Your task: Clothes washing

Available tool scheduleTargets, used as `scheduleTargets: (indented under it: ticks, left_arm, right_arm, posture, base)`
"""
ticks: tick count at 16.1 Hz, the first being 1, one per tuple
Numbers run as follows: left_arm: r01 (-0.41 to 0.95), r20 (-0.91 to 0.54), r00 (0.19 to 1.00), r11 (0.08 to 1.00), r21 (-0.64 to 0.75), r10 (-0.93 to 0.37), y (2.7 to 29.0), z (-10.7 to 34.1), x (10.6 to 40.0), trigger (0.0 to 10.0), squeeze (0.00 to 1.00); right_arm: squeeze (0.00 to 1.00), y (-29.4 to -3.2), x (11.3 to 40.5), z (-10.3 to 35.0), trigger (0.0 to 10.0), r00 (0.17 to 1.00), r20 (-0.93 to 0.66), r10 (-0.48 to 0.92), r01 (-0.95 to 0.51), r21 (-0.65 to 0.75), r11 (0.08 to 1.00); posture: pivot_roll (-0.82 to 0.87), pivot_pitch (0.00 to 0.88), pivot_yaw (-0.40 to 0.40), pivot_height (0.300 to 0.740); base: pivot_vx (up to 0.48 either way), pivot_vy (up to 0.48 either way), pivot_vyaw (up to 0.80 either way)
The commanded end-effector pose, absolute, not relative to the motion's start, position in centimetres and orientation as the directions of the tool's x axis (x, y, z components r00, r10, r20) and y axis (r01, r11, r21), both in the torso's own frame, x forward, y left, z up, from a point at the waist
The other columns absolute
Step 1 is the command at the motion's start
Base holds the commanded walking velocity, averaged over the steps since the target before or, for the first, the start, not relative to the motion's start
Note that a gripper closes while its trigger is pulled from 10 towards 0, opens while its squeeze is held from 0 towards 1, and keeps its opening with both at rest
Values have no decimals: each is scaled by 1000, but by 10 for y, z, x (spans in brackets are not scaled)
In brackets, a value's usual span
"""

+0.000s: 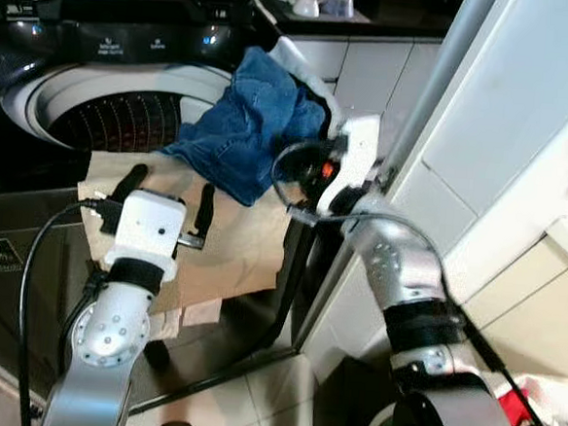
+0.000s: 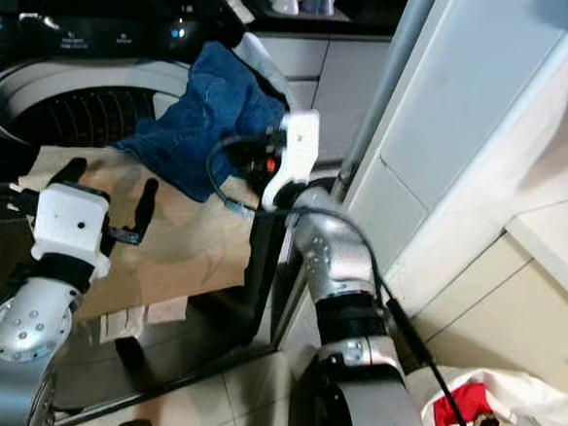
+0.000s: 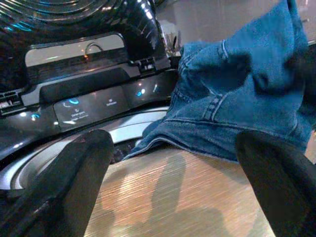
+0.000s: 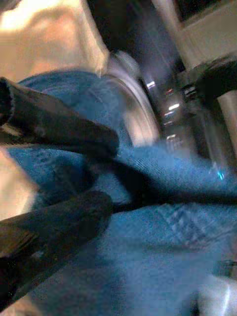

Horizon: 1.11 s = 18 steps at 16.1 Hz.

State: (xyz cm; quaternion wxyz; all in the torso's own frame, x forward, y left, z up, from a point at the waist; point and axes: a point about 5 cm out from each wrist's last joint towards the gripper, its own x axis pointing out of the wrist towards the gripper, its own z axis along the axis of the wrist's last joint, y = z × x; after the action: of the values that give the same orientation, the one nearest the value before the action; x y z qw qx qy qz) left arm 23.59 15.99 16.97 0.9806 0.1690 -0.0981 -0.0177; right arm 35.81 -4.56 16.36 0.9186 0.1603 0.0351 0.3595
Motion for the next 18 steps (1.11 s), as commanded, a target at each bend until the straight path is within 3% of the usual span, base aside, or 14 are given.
scheduleTargets:
  ticks: [1,7,8,9,10,11,14,16,18]
  left_arm:
    - [7,199,977,941,339,-79,157,173,239,10000,0]
    - [1,207,975,939,345,-77,156,175,238,10000,0]
    - [-8,208,976,939,343,-68,156,175,238,10000,0]
    - [-8,208,976,939,343,-68,156,175,238,10000,0]
    - [-7,210,975,940,341,-69,154,175,239,10000,0]
    - [-5,212,975,940,340,-71,152,175,240,10000,0]
    - [-10,215,974,942,335,-66,151,175,241,10000,0]
    - [-10,213,975,943,332,-65,150,174,242,10000,0]
    - [-1,215,974,944,329,-74,148,174,245,10000,0]
  right_arm:
    - [0,-43,367,162,10000,749,17,662,-637,293,713]
    - [0,-18,385,173,10000,773,-85,629,-611,171,773]
    - [0,-8,390,197,10000,799,-28,600,-601,-20,799]
    - [0,-6,391,201,10000,800,-14,600,-599,-67,798]
    - [0,10,387,213,10000,774,21,632,-621,-169,766]
    - [0,27,381,223,10000,730,65,680,-661,-186,727]
    - [0,38,376,239,10000,687,181,703,-684,-166,711]
    - [0,26,381,245,10000,709,229,667,-667,-90,740]
    - [0,-9,394,228,10000,808,179,561,-574,24,819]
  posture:
    - [130,0,-85,740]
    - [162,0,-104,740]
    - [162,0,-109,740]
    - [162,0,-109,740]
    - [159,0,-112,740]
    - [159,0,-115,740]
    - [147,0,-118,740]
    - [128,0,-112,740]
    - [112,0,-108,740]
  base:
    - [0,0,0]
    - [0,0,0]
    - [0,0,0]
    - [0,0,0]
    - [0,0,0]
    - [0,0,0]
    - [0,0,0]
    - [0,0,0]
    - [0,0,0]
